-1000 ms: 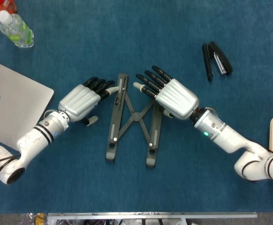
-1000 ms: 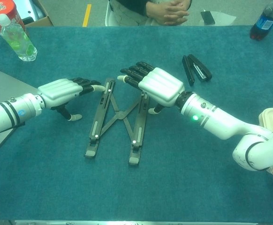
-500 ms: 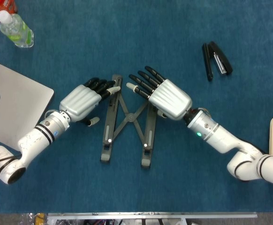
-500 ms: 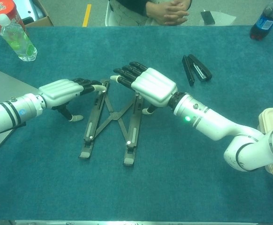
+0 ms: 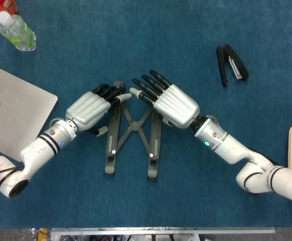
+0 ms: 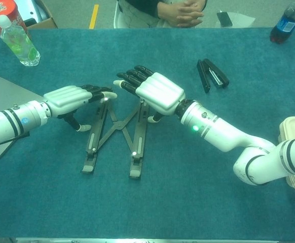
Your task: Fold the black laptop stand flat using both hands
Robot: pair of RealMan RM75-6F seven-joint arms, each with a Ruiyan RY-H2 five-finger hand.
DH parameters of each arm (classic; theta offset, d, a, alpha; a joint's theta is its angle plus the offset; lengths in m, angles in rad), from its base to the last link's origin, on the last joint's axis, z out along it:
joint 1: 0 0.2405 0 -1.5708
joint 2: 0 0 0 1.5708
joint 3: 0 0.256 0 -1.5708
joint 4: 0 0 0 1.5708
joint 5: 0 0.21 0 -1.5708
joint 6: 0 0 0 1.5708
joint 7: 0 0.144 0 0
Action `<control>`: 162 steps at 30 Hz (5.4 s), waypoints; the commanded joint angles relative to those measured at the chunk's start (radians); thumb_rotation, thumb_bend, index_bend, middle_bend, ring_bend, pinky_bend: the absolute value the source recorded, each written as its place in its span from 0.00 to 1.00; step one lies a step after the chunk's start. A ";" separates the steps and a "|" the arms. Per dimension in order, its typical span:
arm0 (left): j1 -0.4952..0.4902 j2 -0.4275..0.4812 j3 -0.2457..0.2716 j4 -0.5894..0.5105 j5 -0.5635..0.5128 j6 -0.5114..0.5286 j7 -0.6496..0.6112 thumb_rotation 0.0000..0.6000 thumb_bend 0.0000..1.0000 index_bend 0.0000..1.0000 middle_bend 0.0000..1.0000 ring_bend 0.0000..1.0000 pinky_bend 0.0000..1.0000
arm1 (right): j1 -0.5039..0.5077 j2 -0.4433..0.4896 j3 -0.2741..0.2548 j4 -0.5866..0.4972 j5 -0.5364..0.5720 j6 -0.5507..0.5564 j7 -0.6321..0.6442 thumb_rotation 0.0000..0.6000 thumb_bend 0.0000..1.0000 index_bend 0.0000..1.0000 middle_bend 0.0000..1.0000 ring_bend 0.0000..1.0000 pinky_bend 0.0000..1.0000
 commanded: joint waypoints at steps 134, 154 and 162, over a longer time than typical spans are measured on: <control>0.261 0.378 -0.092 -0.335 -0.131 0.220 0.070 1.00 0.27 0.00 0.00 0.00 0.00 | 0.530 0.287 -0.103 -0.366 -0.044 -0.557 0.229 1.00 0.03 0.00 0.22 0.09 0.11; 0.255 0.364 -0.097 -0.324 -0.119 0.210 0.057 1.00 0.27 0.00 0.00 0.00 0.00 | 0.498 0.281 -0.101 -0.341 -0.036 -0.498 0.232 1.00 0.06 0.12 0.37 0.25 0.30; 0.252 0.359 -0.096 -0.324 -0.116 0.206 0.056 1.00 0.27 0.00 0.00 0.00 0.00 | 0.485 0.286 -0.099 -0.344 -0.032 -0.480 0.230 1.00 0.06 0.16 0.40 0.28 0.36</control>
